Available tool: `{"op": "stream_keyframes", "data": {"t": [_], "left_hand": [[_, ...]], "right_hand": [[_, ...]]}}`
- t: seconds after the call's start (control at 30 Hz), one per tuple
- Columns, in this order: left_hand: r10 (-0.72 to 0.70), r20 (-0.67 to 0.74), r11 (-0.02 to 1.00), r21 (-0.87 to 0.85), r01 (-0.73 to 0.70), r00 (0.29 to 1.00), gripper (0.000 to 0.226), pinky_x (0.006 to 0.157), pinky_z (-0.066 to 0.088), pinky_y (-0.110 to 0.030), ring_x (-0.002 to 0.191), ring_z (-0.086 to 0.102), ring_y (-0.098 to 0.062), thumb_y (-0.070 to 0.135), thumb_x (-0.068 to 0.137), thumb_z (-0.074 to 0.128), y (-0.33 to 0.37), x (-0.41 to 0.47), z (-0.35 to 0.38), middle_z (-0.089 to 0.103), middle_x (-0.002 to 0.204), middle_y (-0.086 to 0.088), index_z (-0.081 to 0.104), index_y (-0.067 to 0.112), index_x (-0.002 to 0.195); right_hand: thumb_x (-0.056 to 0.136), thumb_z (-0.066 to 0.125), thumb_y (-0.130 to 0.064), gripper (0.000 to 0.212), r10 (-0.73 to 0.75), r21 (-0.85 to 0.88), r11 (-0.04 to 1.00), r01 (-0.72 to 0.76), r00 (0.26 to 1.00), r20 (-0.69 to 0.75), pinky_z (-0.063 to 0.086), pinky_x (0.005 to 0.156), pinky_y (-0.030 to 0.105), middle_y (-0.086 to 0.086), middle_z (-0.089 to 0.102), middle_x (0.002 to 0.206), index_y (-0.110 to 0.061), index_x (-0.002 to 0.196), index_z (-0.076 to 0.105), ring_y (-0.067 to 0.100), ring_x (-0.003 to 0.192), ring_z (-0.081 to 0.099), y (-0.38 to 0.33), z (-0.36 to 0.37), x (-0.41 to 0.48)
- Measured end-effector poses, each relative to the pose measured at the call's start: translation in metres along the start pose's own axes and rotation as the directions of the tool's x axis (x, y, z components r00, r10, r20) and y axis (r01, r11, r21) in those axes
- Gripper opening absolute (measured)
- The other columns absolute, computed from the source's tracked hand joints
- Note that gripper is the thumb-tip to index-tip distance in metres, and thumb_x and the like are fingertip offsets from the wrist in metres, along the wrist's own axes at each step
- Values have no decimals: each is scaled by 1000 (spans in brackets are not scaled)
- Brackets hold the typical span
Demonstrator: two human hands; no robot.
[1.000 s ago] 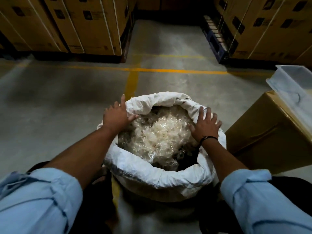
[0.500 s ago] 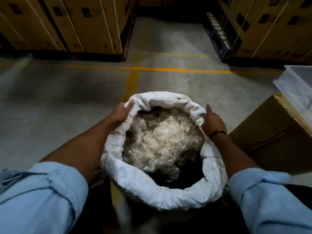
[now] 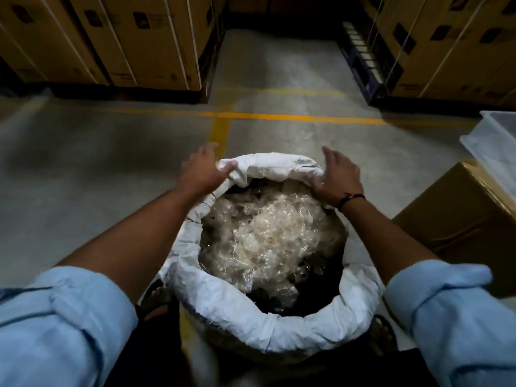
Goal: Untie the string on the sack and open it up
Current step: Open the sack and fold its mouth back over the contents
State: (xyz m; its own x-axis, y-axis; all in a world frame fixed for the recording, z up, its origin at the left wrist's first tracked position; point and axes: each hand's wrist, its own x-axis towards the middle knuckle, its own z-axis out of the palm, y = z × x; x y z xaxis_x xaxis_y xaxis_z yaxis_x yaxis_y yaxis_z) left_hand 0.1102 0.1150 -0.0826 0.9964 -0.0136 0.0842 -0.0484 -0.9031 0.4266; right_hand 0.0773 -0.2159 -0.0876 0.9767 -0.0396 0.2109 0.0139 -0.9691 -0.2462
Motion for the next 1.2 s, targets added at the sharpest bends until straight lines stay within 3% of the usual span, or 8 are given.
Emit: {"op": "stream_keyframes", "data": {"t": [0.1, 0.23, 0.43, 0.6, 0.83, 0.97, 1.1, 1.2], "left_hand": [[202, 146, 947, 222, -231, 968, 93, 103, 39, -49, 127, 49, -34, 82, 71, 55, 29, 10, 20, 53, 139, -12, 38, 24, 141], [202, 180, 881, 395, -259, 963, 94, 93, 44, -44, 115, 57, -36, 80, 67, 63, 33, 17, 42, 61, 126, -16, 40, 17, 133], [180, 13, 968, 176, -179, 984, 76, 74, 43, -39, 100, 66, -36, 74, 72, 65, 31, 47, 3, 68, 108, -14, 43, 19, 119], [118, 28, 987, 104, -121, 993, 77, 83, 42, -42, 109, 61, -34, 71, 70, 71, 51, 58, -2, 63, 118, -12, 43, 21, 121], [329, 79, 943, 34, -332, 941, 63, 93, 46, -38, 116, 56, -29, 57, 78, 72, 72, 24, -29, 56, 131, -3, 51, 25, 129], [450, 428, 883, -81, -463, 784, 52, 80, 48, -27, 98, 65, -15, 50, 78, 77, 90, -57, -44, 69, 107, 6, 60, 26, 121], [280, 796, 813, 101, -573, 538, 80, 95, 46, -31, 111, 57, -13, 66, 68, 77, 76, -146, -28, 61, 126, 11, 47, 34, 135], [208, 830, 711, 235, -663, 517, 108, 103, 42, -39, 125, 52, -23, 81, 57, 71, 68, -192, -16, 52, 141, 2, 34, 34, 146]], "right_hand": [[80, 57, -68, 92, -100, -112, 988, 109, 992, 82, 36, 103, 52, 11, 38, 149, -19, 150, 23, 36, 132, 41, -25, 20, 18], [85, 54, -62, 86, -25, -191, 980, 57, 985, 169, 38, 98, 53, 14, 37, 147, -17, 150, 19, 39, 123, 48, -8, 44, 25], [100, 33, -54, 49, -253, -190, 941, 281, 954, 161, 38, 64, 41, 23, 65, 107, -11, 120, 44, 44, 88, 64, 9, 23, 53], [96, 36, -61, 56, -186, -158, 958, 239, 938, 291, 42, 74, 40, 26, 61, 116, -12, 121, 48, 42, 102, 60, 17, -1, 84], [91, 50, -52, 56, -334, -160, 929, 334, 942, 27, 42, 93, 47, 15, 48, 131, -18, 136, 46, 37, 116, 46, 3, -34, 26], [87, 43, -63, 61, -518, -104, 832, 545, 830, 208, 47, 92, 46, 14, 54, 126, -19, 128, 55, 38, 111, 52, -17, -35, -53], [78, 27, -81, 84, -456, -26, 840, 542, 732, 507, 44, 98, 44, 8, 50, 136, -25, 136, 48, 30, 119, 50, -43, -33, -147], [76, 43, -84, 91, -379, -6, 870, 492, 679, 629, 44, 99, 45, 8, 46, 140, -23, 143, 38, 30, 122, 50, -65, -28, -202]]}}
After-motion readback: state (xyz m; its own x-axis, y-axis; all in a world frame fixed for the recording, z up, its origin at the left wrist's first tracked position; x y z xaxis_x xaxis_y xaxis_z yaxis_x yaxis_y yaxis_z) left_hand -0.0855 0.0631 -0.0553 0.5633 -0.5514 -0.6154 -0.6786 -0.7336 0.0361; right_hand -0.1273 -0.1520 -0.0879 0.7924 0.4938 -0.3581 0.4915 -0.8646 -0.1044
